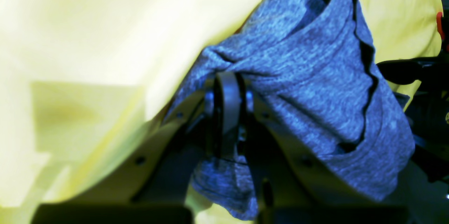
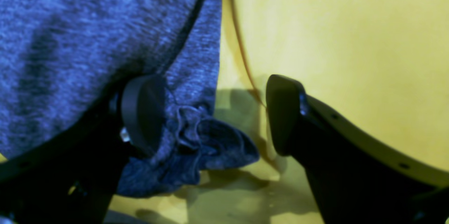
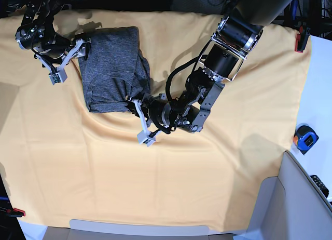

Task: Fold the T-shirt properly

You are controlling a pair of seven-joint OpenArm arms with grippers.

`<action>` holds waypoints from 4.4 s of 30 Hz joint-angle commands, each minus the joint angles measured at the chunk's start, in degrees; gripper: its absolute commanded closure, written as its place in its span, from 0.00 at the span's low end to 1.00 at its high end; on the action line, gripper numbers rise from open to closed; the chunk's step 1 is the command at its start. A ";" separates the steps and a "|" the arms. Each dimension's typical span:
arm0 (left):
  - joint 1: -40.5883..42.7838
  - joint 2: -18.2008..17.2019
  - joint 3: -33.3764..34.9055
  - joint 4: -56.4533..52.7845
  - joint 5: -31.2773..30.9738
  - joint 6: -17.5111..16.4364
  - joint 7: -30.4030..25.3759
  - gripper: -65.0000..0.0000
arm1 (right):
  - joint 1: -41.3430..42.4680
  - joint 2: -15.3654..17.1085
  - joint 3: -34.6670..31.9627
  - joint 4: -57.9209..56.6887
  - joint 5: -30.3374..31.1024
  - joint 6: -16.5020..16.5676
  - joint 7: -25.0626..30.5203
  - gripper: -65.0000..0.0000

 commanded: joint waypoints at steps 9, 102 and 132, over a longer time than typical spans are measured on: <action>-2.39 0.42 -0.08 0.63 -0.18 -0.21 -2.00 0.99 | -2.36 -2.17 -3.08 3.33 1.11 -2.30 -0.37 0.34; 21.69 -1.08 -18.37 42.65 -0.70 9.81 0.20 1.00 | -10.71 -3.49 38.41 9.22 2.69 -4.93 -0.11 1.00; 69.96 7.44 -62.06 20.41 -2.02 9.99 -22.40 1.00 | -11.24 -4.20 17.75 -49.32 -21.13 -5.28 7.89 1.00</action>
